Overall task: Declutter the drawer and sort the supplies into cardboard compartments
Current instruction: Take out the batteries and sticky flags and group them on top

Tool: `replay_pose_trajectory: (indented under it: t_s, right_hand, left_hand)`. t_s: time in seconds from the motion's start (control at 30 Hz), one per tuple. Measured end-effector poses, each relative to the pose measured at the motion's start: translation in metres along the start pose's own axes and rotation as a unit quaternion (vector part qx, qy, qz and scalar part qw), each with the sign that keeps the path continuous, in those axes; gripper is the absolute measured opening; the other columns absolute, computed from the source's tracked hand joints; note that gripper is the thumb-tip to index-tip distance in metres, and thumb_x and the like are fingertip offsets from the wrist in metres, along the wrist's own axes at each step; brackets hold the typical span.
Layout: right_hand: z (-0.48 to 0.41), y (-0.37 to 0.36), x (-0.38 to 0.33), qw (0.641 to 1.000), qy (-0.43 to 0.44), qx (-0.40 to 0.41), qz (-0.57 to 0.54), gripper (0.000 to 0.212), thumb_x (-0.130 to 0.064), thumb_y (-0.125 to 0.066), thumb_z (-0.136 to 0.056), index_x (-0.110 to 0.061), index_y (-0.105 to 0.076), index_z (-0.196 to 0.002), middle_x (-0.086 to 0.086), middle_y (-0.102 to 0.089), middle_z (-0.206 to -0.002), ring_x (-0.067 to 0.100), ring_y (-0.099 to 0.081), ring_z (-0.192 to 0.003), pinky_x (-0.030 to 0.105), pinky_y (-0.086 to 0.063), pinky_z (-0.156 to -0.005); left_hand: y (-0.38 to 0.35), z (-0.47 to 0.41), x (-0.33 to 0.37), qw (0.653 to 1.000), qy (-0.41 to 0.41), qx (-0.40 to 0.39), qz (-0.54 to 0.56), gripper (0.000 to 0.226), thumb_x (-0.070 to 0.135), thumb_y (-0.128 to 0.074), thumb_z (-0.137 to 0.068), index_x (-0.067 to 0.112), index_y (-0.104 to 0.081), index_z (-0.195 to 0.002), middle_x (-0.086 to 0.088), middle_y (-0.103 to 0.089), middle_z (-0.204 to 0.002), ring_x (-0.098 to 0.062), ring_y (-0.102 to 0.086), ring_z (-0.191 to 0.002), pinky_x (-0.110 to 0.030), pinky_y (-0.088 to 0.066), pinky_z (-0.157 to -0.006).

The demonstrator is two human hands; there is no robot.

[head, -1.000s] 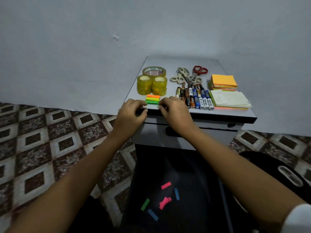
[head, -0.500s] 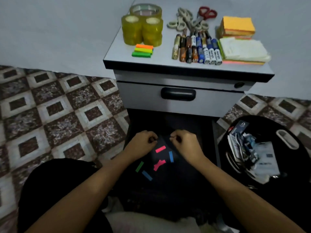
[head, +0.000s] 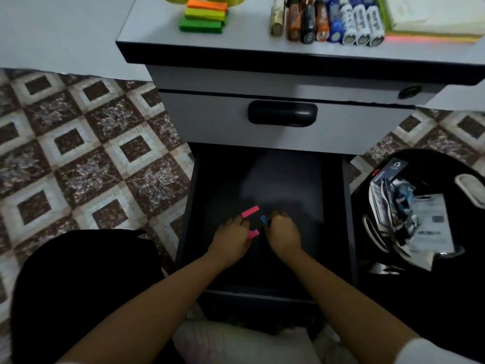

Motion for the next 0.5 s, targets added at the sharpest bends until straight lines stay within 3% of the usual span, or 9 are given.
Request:
replay_pose_trajectory:
  t_s: [0.2, 0.5]
  right_hand:
    - [-0.004, -0.003, 0.003, 1.0, 0.031, 0.006, -0.003, 0.027, -0.013, -0.053, -0.087, -0.001, -0.056, -0.112, 0.016, -0.052, -0.119, 0.031, -0.049, -0.113, 0.035, -0.043, -0.09]
    - [-0.016, 0.008, -0.017, 0.989, 0.148, -0.011, 0.014, 0.03, -0.018, -0.057, -0.087, -0.005, -0.057, -0.114, 0.015, -0.058, -0.115, 0.03, -0.055, -0.108, 0.037, -0.044, -0.09]
  left_hand:
    - [-0.005, -0.002, 0.004, 0.998, -0.054, -0.006, -0.019, 0.031, 0.022, -0.047, -0.091, 0.008, -0.052, -0.118, -0.011, -0.047, -0.128, -0.028, -0.044, -0.119, -0.036, -0.036, -0.094]
    - [-0.003, 0.004, -0.001, 0.992, -0.092, -0.009, -0.087, 0.036, 0.029, -0.045, -0.09, 0.011, -0.05, -0.121, -0.008, -0.048, -0.13, -0.024, -0.044, -0.12, -0.032, -0.03, -0.093]
Point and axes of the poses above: each hand's wrist, its own z-axis away from the middle knuckle, its own y-axis out of the back of the hand, x = y × z, the point moved 7 cm from there along -z, towards the middle knuckle
